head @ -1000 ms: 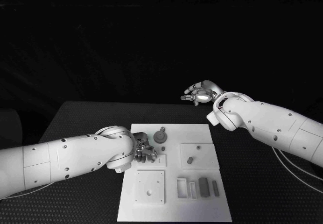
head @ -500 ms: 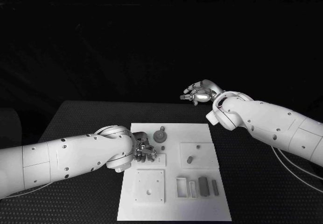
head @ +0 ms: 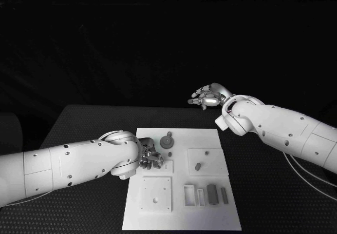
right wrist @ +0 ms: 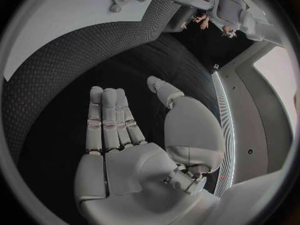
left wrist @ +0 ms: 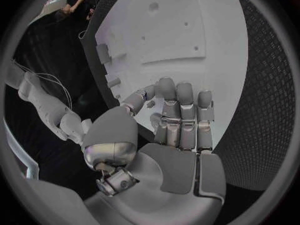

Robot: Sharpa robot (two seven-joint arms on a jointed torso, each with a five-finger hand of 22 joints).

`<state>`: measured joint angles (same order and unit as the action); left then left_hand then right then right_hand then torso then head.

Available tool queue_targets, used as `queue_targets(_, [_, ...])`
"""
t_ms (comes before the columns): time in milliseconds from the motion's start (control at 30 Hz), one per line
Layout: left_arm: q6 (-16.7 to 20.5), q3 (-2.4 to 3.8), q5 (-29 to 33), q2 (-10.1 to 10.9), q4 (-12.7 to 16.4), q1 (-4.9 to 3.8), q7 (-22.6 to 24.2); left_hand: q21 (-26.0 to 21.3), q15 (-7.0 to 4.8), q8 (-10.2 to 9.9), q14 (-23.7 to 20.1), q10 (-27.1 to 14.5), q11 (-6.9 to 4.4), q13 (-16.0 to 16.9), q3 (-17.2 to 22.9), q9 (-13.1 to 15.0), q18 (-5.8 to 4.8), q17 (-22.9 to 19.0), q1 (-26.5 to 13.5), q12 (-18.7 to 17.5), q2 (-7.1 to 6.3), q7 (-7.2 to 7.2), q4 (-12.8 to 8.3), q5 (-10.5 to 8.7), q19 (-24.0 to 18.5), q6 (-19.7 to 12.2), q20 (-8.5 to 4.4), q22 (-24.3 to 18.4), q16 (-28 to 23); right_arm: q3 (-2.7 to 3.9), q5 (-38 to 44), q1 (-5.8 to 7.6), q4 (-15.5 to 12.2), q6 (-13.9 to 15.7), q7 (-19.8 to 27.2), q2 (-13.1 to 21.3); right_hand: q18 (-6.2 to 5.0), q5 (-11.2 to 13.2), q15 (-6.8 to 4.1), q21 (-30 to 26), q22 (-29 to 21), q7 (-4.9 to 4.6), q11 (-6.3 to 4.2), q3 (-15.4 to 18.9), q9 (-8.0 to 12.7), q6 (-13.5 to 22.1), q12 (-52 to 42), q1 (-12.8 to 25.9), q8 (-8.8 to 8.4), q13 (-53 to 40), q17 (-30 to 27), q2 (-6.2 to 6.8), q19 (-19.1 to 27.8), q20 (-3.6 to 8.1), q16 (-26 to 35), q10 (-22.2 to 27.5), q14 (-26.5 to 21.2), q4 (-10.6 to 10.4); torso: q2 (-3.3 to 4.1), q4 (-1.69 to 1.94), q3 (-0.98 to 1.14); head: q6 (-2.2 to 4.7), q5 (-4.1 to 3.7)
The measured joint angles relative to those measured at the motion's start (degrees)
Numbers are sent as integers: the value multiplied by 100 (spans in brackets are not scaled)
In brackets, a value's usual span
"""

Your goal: Assemble the parts on the task board

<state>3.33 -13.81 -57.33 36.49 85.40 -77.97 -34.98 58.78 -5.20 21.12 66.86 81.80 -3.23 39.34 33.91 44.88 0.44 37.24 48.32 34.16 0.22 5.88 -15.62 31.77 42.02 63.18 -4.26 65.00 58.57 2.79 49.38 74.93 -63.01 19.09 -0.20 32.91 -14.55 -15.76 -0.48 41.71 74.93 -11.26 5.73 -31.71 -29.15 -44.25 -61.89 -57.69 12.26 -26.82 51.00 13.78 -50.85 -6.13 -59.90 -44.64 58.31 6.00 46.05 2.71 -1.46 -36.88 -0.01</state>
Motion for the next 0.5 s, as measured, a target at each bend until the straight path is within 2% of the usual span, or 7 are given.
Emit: queue_targets(500, [-44, 0, -135, -42, -51, 3, 3, 0, 1, -19, 0, 0, 0, -1, -4, 77, 0, -6, 0, 0, 0, 10, 2, -22, -3, 11, -2, 5, 0, 0, 0, 0, -16, -13, 0, -4, 28, 0, 1, 0, 0, -5, 20, 0, 0, 25, 0, 0, 0, 13, -9, 0, 0, 0, -20, 20, 0, 0, 3, -5, 0, -1, 3])
